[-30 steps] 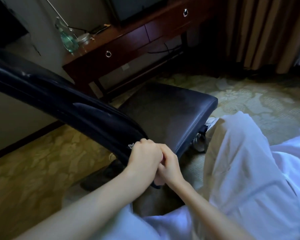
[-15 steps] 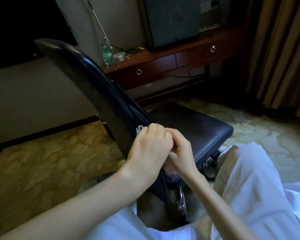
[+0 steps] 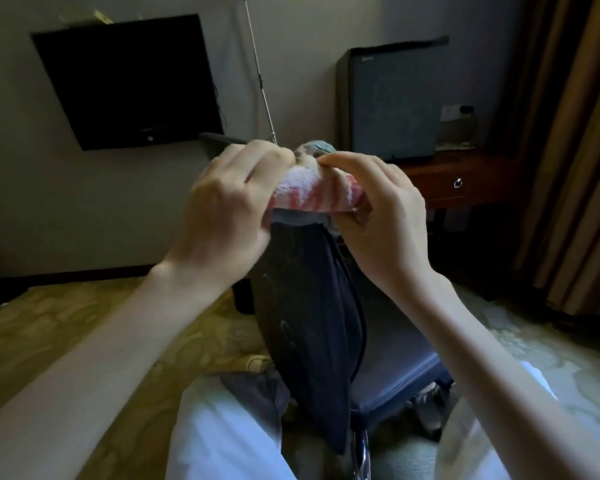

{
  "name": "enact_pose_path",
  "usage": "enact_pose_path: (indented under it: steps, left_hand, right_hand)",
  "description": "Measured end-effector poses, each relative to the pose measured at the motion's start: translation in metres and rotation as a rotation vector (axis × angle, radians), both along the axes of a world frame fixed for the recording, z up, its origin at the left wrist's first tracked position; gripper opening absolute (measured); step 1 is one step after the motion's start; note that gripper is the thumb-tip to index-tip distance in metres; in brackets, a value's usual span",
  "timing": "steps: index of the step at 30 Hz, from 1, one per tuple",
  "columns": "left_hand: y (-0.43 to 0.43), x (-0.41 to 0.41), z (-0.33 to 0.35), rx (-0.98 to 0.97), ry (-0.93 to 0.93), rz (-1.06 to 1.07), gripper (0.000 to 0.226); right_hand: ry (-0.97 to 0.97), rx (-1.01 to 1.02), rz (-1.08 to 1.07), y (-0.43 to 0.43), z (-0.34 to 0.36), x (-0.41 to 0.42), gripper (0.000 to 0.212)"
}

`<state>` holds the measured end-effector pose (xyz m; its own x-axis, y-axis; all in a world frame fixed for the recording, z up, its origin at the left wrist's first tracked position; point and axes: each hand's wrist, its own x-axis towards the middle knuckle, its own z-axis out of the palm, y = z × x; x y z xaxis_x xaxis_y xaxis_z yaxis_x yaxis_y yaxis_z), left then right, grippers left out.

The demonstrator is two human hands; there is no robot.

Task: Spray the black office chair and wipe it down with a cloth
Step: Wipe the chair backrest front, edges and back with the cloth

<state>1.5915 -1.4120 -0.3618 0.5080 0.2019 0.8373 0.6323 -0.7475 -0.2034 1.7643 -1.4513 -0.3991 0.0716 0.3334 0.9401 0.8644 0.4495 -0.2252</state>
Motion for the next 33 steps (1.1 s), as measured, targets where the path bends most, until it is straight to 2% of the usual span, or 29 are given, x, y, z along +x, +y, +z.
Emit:
enact_pose_path:
  steps: [4,7,12,17,22,27,33]
  left_hand:
    - [0.029,-0.021,0.007,0.058,-0.182,0.044,0.024]
    - [0.057,-0.024,0.007,0.037,-0.255,-0.017,0.020]
    - [0.075,-0.011,-0.001,-0.096,-0.309,-0.267,0.025]
    - [0.074,-0.008,0.003,-0.103,-0.243,-0.343,0.027]
    - [0.057,0.014,0.000,-0.131,-0.209,-0.392,0.027]
    - [0.028,0.055,-0.007,-0.071,-0.208,-0.412,0.026]
    - [0.005,0.113,-0.003,0.062,-0.187,-0.460,0.027]
  right_hand:
    - [-0.270,0.056,-0.145,-0.002,0.028,-0.027,0.037]
    - [-0.375,0.004,-0.266,0.011,0.042,-0.041,0.036]
    - [-0.368,-0.101,-0.301,0.019,0.042,-0.038,0.042]
    - [-0.400,-0.109,-0.320,0.009,0.040,-0.026,0.046]
    - [-0.366,-0.097,-0.283,-0.014,0.036,0.002,0.042]
    - [-0.319,-0.066,-0.305,-0.042,0.027,0.044,0.043]
    - [-0.326,0.078,-0.465,-0.061,0.012,0.089,0.032]
